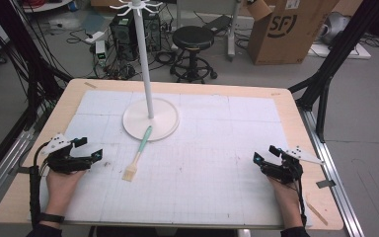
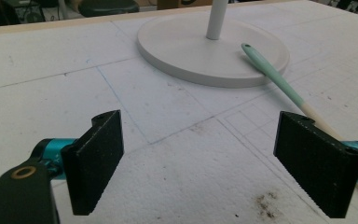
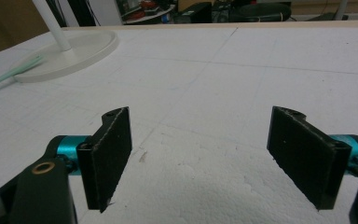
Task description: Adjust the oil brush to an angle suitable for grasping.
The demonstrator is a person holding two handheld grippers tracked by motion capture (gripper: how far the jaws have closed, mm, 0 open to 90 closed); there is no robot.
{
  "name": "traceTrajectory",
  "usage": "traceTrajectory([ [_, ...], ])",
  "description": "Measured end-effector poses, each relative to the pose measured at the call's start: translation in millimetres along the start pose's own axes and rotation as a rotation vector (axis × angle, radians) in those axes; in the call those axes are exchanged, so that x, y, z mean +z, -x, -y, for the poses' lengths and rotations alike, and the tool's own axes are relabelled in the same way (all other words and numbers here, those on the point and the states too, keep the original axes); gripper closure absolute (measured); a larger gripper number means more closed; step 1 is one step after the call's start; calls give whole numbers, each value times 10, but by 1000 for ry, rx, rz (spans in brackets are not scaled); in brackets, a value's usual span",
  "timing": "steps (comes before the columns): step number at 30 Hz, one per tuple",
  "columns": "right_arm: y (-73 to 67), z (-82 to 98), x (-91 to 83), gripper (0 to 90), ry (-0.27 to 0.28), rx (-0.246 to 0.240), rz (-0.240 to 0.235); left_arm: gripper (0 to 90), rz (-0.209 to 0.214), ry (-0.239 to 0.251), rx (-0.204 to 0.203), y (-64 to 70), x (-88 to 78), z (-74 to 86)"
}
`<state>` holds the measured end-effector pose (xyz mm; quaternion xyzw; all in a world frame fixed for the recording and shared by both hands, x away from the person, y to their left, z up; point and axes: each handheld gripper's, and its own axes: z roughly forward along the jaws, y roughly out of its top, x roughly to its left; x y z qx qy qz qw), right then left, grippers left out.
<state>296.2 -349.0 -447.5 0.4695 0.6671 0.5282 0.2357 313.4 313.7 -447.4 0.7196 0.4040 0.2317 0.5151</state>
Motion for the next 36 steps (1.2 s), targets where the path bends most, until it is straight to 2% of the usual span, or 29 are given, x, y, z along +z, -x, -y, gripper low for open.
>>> traceTrajectory([
  [8,-2,0,-2,208,-1,5,1,165,-18,3,-28,-10,-9,-9],
  [10,0,-1,-4,208,-3,6,2,165,1,18,-49,0,-37,-41],
  [15,0,0,-2,208,-4,7,3,165,24,20,-44,37,-70,-120],
  [17,0,0,-2,208,-4,7,3,163,56,23,-58,68,-70,-156],
  [21,-1,-1,-1,208,-4,10,9,163,64,17,-60,92,-66,-164],
  [24,4,-4,8,208,-8,16,16,162,88,-5,-71,119,-62,-161],
  [27,13,-7,15,209,-17,30,21,163,105,12,-72,157,-68,-183],
  [28,11,-6,16,208,-16,21,23,163,110,14,-73,163,-62,-196],
  [36,3,-7,19,209,-17,17,24,164,125,-26,-59,347,66,-310],
])
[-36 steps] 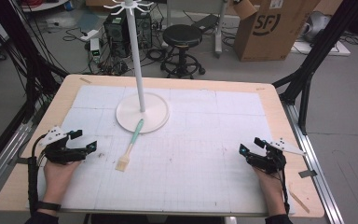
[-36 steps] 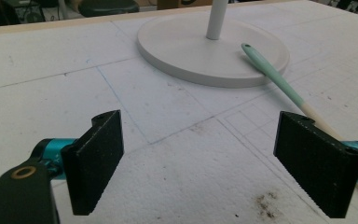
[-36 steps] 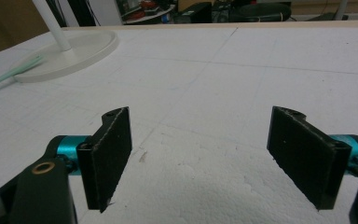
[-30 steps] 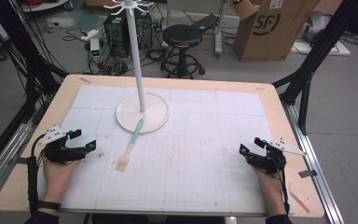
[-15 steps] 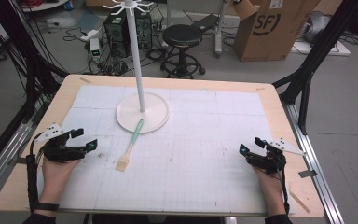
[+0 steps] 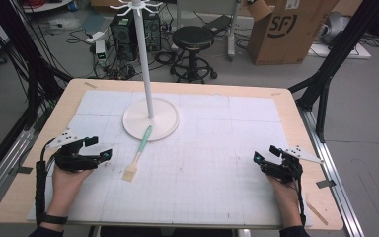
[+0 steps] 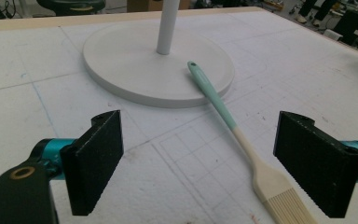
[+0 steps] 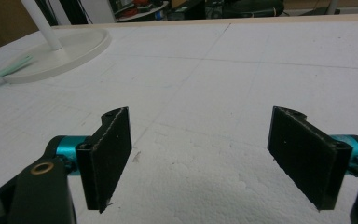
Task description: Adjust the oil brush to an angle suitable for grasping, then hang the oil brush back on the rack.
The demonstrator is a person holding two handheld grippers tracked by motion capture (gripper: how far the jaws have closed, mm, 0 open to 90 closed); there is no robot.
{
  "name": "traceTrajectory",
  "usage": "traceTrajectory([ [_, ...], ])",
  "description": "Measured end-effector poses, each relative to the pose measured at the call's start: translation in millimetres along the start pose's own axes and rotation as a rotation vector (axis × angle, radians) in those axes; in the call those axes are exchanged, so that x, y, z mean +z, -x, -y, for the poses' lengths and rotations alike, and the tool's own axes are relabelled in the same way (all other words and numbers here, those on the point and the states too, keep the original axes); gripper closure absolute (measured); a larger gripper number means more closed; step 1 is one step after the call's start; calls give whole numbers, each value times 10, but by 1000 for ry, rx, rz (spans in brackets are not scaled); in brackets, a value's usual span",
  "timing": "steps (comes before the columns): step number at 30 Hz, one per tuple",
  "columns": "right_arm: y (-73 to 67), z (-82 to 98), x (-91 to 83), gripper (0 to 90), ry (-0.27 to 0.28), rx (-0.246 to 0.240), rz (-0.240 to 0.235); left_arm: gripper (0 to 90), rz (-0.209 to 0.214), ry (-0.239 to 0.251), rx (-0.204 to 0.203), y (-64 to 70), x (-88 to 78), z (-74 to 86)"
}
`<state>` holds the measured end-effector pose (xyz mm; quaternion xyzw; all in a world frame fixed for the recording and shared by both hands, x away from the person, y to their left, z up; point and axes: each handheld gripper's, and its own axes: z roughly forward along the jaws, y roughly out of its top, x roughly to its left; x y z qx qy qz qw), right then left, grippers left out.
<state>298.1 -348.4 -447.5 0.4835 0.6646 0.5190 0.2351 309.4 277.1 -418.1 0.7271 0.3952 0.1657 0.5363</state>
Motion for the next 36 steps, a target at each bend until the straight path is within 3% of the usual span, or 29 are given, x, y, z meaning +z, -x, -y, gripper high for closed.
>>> traceTrajectory([
  [14,-16,3,-2,209,-2,-14,-3,190,11,-56,18,259,315,-80],
  [24,-13,-2,13,210,-13,-4,19,202,31,-82,19,298,434,-36],
  [36,1,-2,11,210,-7,1,18,224,34,-81,2,300,432,-40],
])
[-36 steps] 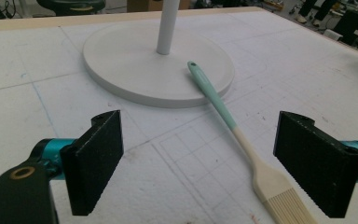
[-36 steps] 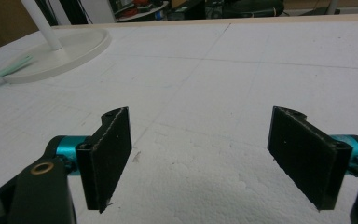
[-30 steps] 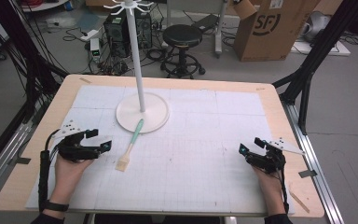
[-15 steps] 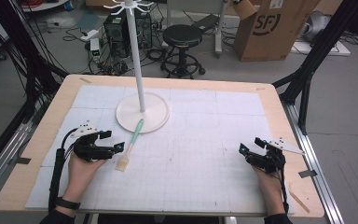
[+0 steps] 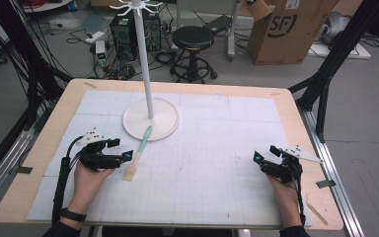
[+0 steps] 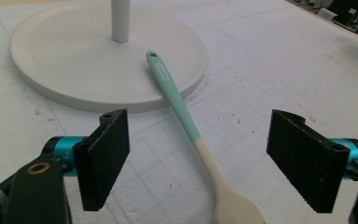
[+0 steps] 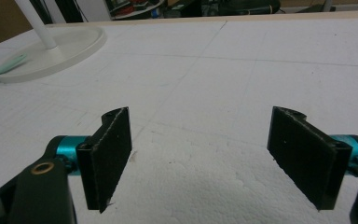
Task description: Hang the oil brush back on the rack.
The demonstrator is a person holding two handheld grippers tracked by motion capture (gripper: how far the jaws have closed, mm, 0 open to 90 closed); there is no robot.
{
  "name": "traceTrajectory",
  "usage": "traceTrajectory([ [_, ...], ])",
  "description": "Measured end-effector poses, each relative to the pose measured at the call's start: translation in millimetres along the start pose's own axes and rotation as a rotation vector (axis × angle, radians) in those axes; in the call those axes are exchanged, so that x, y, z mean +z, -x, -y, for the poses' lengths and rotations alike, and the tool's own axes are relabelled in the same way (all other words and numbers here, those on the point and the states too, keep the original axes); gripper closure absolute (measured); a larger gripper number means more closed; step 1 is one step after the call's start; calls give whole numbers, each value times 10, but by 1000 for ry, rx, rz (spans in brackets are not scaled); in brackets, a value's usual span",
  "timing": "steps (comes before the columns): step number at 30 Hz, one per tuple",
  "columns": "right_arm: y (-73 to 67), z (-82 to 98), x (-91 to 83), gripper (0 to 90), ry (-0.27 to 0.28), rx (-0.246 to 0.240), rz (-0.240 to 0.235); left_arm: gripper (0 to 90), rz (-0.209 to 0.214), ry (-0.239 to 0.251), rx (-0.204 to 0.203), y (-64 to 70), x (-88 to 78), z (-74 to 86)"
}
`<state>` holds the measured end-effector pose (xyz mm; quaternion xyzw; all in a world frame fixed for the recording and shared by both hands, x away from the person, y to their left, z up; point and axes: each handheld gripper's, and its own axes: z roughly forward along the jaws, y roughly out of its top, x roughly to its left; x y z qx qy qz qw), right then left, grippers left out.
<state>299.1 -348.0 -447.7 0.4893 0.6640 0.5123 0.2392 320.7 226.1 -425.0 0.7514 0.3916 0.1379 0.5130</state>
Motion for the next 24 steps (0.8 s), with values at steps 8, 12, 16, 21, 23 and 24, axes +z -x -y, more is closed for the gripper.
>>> traceTrajectory([
  [8,5,-2,-1,210,-3,14,-8,311,-38,-13,-22,28,46,6],
  [12,5,-1,-1,210,-2,9,-8,350,-60,-31,-23,70,117,13],
  [16,5,0,0,210,-2,4,-9,407,-93,-64,-7,175,230,17],
  [21,5,0,0,210,-3,4,-10,456,-127,-87,-14,222,335,24],
  [23,7,0,0,210,-2,4,-11,477,-138,-105,-10,235,369,29],
  [24,6,0,0,210,-3,6,-12,486,-146,-110,-9,243,384,34],
])
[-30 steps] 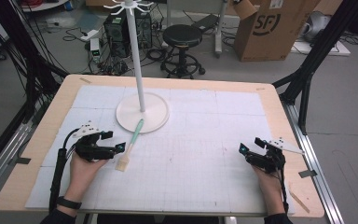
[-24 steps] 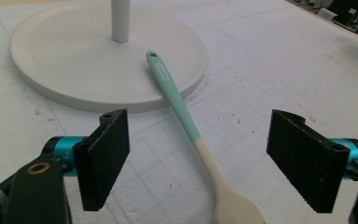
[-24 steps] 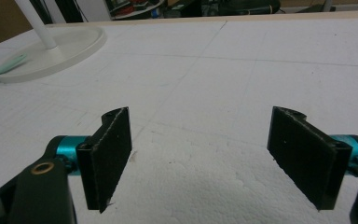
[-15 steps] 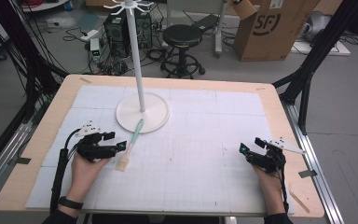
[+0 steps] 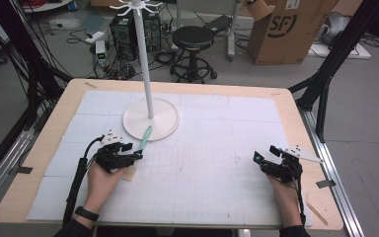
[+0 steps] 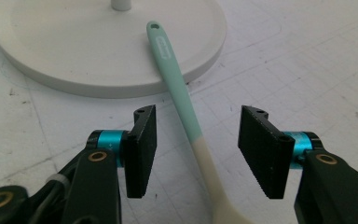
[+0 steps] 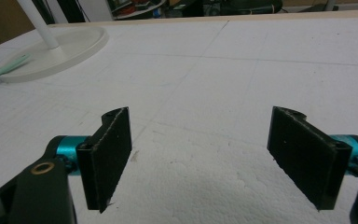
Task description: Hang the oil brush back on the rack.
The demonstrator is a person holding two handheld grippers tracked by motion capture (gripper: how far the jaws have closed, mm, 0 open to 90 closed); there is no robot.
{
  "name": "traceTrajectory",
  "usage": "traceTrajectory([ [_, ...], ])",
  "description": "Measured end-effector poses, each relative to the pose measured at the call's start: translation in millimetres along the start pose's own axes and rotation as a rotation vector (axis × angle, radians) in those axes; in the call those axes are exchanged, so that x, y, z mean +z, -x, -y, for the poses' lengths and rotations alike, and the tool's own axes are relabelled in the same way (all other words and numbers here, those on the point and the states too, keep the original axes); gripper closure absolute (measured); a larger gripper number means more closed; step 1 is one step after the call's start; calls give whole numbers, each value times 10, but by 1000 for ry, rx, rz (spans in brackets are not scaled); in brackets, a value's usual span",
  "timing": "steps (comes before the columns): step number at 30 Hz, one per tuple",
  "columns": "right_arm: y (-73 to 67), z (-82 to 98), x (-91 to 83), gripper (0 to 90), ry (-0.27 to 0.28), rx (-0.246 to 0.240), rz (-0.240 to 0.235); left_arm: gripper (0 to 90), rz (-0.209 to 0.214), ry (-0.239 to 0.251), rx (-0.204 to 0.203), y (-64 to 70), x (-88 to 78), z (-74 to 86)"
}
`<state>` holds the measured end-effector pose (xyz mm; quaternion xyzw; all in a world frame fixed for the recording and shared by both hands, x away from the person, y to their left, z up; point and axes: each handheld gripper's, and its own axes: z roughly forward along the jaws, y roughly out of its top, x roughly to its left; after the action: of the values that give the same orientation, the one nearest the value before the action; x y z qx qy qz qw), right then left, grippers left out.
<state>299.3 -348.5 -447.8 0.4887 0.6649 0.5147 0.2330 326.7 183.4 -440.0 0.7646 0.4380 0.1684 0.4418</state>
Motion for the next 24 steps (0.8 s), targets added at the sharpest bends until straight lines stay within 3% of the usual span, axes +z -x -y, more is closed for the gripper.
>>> traceTrajectory([
  [16,0,0,0,210,-2,-2,0,640,-51,-70,7,115,85,46],
  [24,0,0,-1,210,-3,1,-1,730,-93,-58,9,172,83,82],
])
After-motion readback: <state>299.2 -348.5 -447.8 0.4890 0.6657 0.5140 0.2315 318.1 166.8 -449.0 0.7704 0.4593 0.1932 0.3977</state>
